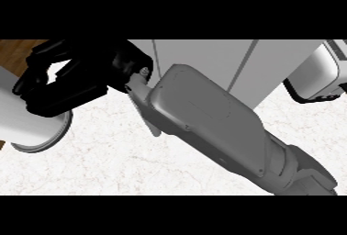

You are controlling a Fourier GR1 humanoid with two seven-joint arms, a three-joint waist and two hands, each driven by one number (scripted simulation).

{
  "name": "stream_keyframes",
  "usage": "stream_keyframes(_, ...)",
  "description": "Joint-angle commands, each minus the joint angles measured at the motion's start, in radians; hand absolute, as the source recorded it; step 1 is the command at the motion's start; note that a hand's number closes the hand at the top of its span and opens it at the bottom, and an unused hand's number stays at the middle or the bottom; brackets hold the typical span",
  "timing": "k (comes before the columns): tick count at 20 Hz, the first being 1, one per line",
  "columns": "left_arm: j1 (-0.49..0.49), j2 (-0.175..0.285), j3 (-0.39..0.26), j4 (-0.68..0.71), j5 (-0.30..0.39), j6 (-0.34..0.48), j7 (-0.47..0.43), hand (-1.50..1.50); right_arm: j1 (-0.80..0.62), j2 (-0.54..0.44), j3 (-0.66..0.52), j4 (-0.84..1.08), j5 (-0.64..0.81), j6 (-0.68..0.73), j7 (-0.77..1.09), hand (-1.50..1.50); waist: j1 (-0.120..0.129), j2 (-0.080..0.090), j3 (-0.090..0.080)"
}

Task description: Pick up the wine, place it into the cabinet and close the cabinet

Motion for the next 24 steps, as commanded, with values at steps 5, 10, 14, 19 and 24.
stream_keyframes(5,0.037,0.018,0.092,0.0,0.05,-0.045,0.038,-1.5,-0.052,-0.031,-0.104,0.32,0.112,0.047,-0.249,1.5,-0.01,-0.001,0.001)
stream_keyframes(10,0.042,0.007,0.063,-0.057,0.029,-0.03,0.048,-1.5,-0.023,-0.107,-0.113,0.362,0.12,0.058,-0.291,1.5,-0.019,0.002,0.002)
stream_keyframes(14,0.005,0.027,0.074,-0.079,0.078,-0.032,0.084,-1.5,0.015,-0.123,-0.111,0.374,0.117,0.084,-0.333,1.5,-0.034,0.007,0.003)
stream_keyframes(19,-0.003,0.018,0.05,-0.084,0.073,-0.021,0.093,-1.5,0.032,-0.147,-0.136,0.381,0.105,0.072,-0.367,1.5,-0.06,0.012,0.002)
stream_keyframes(24,-0.025,0.007,0.002,-0.103,0.083,-0.004,0.118,-1.5,0.033,-0.161,-0.121,0.388,0.089,0.117,-0.39,1.5,-0.085,0.022,0.001)
